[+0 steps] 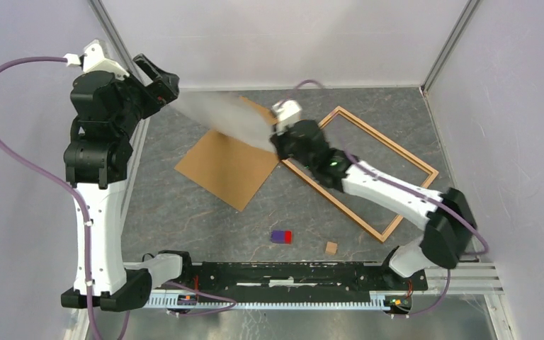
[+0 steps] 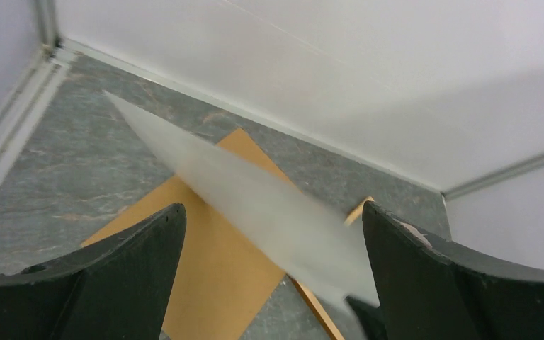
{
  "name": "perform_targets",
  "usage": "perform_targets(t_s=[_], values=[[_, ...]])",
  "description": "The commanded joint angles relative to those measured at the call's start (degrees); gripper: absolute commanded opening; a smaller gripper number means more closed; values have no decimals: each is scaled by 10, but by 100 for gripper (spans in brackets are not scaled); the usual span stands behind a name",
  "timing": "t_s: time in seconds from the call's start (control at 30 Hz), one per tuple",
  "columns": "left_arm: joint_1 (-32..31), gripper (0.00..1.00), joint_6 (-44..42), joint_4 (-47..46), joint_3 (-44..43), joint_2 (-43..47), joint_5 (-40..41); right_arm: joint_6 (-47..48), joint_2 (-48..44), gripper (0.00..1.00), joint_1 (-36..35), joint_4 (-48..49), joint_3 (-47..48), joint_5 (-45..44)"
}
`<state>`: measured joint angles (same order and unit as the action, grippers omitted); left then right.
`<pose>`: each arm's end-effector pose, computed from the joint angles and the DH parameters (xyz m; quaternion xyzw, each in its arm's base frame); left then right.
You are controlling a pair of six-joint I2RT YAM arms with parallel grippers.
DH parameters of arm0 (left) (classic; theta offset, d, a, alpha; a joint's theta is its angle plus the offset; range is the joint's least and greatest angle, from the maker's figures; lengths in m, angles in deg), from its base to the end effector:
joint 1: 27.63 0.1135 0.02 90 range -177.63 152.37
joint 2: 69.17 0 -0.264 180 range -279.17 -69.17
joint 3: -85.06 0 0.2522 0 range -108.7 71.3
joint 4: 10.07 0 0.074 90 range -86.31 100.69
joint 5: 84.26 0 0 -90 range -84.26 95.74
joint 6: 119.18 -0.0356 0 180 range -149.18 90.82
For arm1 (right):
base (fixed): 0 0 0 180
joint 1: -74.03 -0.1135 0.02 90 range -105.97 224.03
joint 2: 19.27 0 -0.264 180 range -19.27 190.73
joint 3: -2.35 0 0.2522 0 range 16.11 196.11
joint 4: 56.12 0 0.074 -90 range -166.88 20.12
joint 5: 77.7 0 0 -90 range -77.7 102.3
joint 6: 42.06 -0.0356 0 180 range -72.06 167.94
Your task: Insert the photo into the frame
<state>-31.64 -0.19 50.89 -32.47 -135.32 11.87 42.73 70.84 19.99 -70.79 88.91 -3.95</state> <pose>0.1784 -0.0087 0.5338 -0.1986 0.7371 -0.1439 0.6297 0.2283 0.2977 0.3281 -0.2561 0.7645 0.1873 0.5611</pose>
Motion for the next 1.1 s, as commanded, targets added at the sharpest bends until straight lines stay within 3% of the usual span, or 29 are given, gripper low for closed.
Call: perform_targets(t_s=[0.0,0.2,0.37,0.67,0.87,1.07], values=[[-4,100,-19,-56,8,-25,-126,-204,-108,0,138,103,-105,217],[-5,100,50,-100,19,-66,-212,-394,-150,0,328,222,-272,429],[-35,99,74,-140,64,-94,-255,-450,-182,0,471,281,-419,522],[-148,100,31,-173,161,-147,-250,-257,-240,0,672,82,-493,546],[-183,100,9,-192,196,-156,-249,-182,-257,0,729,15,-516,557],[-186,100,-10,-198,225,-157,-234,-70,-203,0,771,-119,-467,562]])
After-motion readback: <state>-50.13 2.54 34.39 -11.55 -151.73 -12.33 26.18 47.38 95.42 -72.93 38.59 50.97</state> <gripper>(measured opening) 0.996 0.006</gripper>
